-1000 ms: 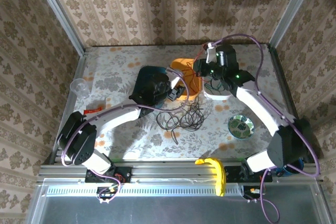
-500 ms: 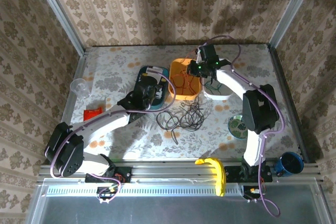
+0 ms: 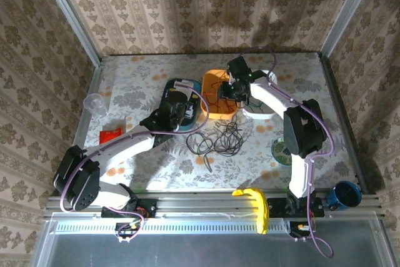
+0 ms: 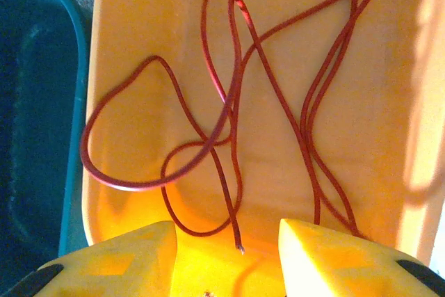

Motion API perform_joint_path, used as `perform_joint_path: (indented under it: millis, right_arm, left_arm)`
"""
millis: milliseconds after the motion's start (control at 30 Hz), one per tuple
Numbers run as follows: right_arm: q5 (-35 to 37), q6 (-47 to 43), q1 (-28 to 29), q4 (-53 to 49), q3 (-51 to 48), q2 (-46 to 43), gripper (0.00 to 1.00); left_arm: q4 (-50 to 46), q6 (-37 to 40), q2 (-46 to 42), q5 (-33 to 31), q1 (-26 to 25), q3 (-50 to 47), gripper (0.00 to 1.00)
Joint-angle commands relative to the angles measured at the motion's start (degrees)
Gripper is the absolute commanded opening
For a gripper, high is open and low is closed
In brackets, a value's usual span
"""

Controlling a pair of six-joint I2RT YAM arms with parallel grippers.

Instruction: Untangle the cables

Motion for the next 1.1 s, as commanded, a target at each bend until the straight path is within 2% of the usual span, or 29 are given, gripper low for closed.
perform_joint_path:
  millis: [0,233,367,467,633,900,1067]
  right_arm:
    - [4.6,-2.05,-0.22,-2.84,-1.62,-5.41,0.45]
    - [15.4,-1.36,-1.72,3.94,-11.47,-19.68,0.47]
    - [12.93,-4.55,-3.33,3.99,-16.84,-26.43,0.47]
    - [11.07,-6.71,-3.34,0.72,-19.83,-29.32,0.47]
    - [11.13,-5.3,-3.68,-0.44,-25.73,-32.48,0.47]
    - [9.64,-2.65,-4.79,0.46,-28.28,-35.36,0.47]
    - [9.55,-2.75,-5.34,0.77,-28.97,-35.71,0.46]
  left_arm:
    - [-1.33,0.31,1.03,3.83,0.55,1.75,0.7]
    - [-3.65,2.93,5.39,20.31,-0.65,3.77,0.7]
    - [-3.83,6.51,9.36,30.02,-3.35,5.49,0.7]
    - [-4.99,9.88,12.82,33.51,-5.56,7.41,0.7]
    - [-6.52,15.72,18.76,30.71,-8.27,11.03,0.69]
    - [-8.04,22.8,23.4,24.7,-8.46,14.51,0.67]
    - [-9.99,25.32,25.94,25.4,-7.94,16.76,0.63]
